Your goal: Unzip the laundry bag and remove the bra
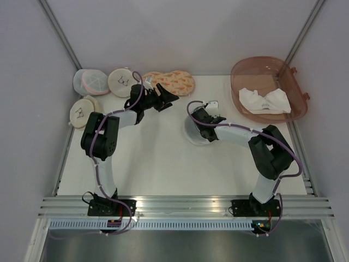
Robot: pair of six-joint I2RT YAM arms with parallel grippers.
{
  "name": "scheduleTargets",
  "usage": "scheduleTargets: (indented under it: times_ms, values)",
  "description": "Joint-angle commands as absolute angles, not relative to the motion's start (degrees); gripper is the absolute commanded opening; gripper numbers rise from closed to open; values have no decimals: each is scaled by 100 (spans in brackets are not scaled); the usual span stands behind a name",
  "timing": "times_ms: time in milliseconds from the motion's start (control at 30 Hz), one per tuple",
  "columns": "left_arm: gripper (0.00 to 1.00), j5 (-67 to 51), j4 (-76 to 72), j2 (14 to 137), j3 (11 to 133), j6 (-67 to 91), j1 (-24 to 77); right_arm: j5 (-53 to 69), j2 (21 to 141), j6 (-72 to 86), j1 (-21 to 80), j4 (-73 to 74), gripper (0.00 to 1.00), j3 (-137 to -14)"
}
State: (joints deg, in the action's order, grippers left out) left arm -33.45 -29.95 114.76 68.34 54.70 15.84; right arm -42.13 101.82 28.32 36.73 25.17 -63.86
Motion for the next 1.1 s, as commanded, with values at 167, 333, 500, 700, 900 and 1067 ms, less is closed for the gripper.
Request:
scheduleTargets:
  times_ms: [167,333,500,700,900,1067]
  values:
    - [79,-4280,-2919,12348,8076,5424,1933,-3596,10503,2760,3568,1653,1,-6249]
    - [79,-4438,-2821,12542,8244,5335,2162,-3349,10679,2619,3525,1363,0,-6346]
    - [77,-4553,-2516,12542,8112,5090,2180,-3156,10890,2593,3463,1266,1,-6442]
    - [75,-4227,-2047,12498,7928,4728,2171,-3085,10890,2593,3454,1204,0,-6416]
    - [46,-4421,-2610,12498,7691,5062,2162,-3015,10890,2531,3454,1108,0,-6372]
    - [9,-4684,-3461,12288,7131,5589,2171,-2778,10995,2426,3445,949,0,-6486]
